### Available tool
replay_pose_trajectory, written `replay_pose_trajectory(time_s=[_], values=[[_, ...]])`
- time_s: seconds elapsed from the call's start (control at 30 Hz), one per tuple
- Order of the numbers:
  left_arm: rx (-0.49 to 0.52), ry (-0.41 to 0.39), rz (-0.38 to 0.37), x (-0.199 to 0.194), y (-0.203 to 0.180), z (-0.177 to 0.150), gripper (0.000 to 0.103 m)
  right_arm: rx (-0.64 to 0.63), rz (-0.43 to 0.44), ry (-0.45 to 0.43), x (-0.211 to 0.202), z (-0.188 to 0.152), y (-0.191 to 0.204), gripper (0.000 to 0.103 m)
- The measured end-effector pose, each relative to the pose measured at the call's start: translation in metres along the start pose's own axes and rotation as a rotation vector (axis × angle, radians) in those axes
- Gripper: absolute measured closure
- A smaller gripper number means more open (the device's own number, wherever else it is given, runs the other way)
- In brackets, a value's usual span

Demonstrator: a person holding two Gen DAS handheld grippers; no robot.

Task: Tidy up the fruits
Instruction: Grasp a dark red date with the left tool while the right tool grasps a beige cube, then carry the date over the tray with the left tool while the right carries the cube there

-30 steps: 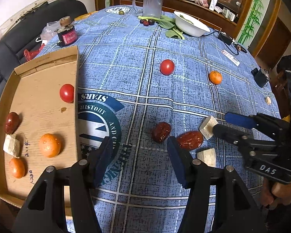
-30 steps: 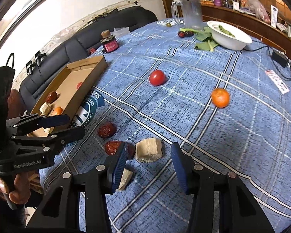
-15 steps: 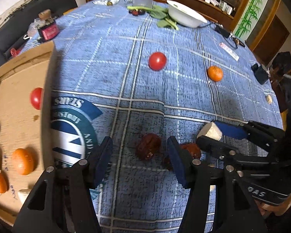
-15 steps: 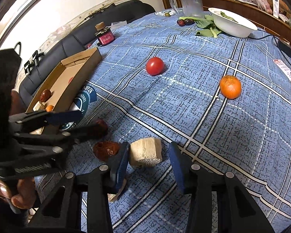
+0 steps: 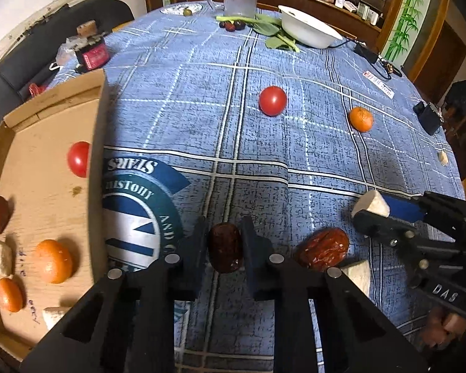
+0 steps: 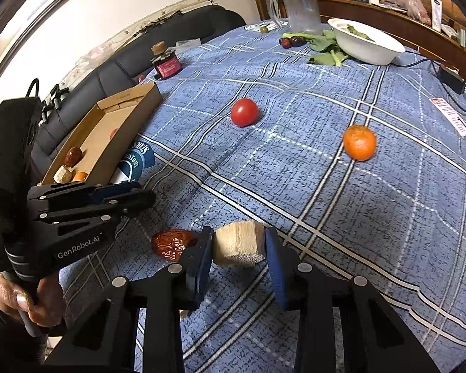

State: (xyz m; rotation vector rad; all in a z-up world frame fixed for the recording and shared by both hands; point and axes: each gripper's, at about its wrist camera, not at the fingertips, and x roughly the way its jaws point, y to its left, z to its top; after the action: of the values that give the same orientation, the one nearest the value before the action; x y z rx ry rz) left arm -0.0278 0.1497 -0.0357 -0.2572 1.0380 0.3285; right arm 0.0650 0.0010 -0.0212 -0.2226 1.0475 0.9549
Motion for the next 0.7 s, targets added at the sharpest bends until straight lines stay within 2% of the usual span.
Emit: replay_pose_trajectory(time_s=[0.3,0.7], values=[[0.006,-0.051,0.042,-0.023,0.004,-0.002,0.085,-0.025,-0.007,-0.049,-0.025,0.006,0.012,0.069],[-0.023,-0.126,0.124,-0.056,0.029,-0.01,0.085,-0.075,-0.003,-0.078,-0.038,0.011,0.04,0.069]])
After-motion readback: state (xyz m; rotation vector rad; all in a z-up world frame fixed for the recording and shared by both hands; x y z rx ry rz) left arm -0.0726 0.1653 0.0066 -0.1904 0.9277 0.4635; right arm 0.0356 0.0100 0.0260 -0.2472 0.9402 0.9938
